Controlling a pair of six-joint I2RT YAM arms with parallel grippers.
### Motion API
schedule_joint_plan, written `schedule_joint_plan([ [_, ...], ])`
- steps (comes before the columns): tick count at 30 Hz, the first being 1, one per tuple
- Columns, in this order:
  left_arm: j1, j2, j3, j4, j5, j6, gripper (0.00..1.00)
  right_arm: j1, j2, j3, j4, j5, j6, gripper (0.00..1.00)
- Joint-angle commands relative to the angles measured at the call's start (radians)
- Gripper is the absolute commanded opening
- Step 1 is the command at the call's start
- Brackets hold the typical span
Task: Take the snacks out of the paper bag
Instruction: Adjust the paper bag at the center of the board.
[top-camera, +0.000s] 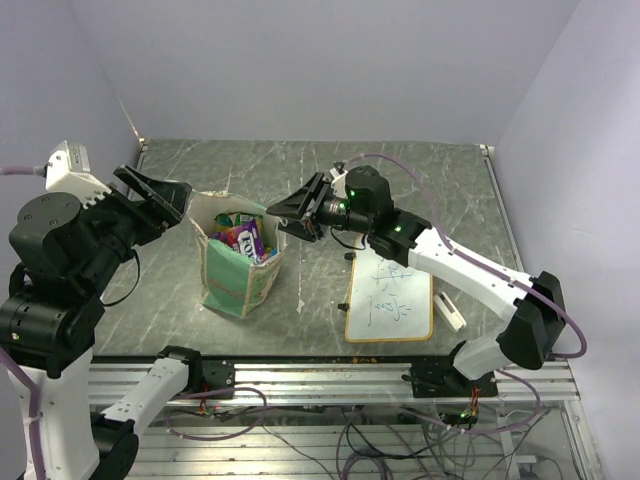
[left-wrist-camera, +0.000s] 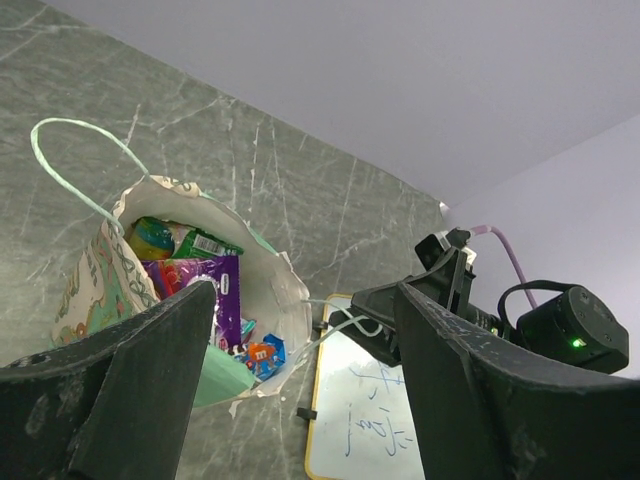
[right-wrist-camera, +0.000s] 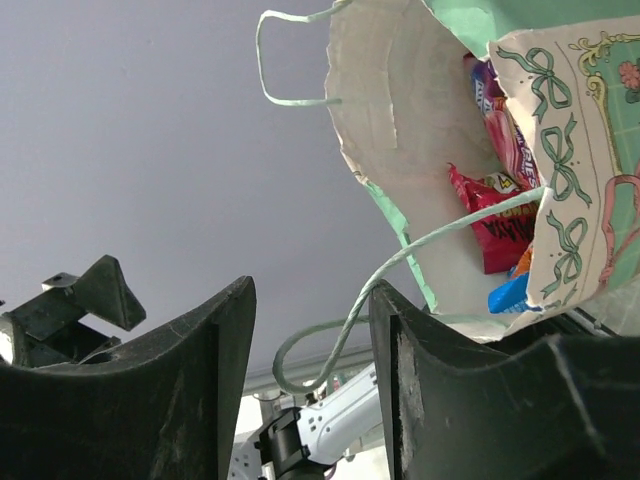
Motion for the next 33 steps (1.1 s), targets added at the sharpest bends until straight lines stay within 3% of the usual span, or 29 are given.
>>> schedule_joint_plan([
  [1,0.009,0.004,0.029,-0.026,0.018,0.004,0.82,0.008,0.030,0.027,0.069,-0.022,0.012,0.50],
  [24,0.009,-0.074,-0.047,-0.098,0.022,-0.090,0.77,0.023,0.129,0.171,0.084,0.021,-0.007,0.62],
  [33,0.009,-0.085,-0.065,-0.112,0.040,-0.122,0.73,0.059,0.117,0.122,0.116,0.088,-0.008,0.60],
])
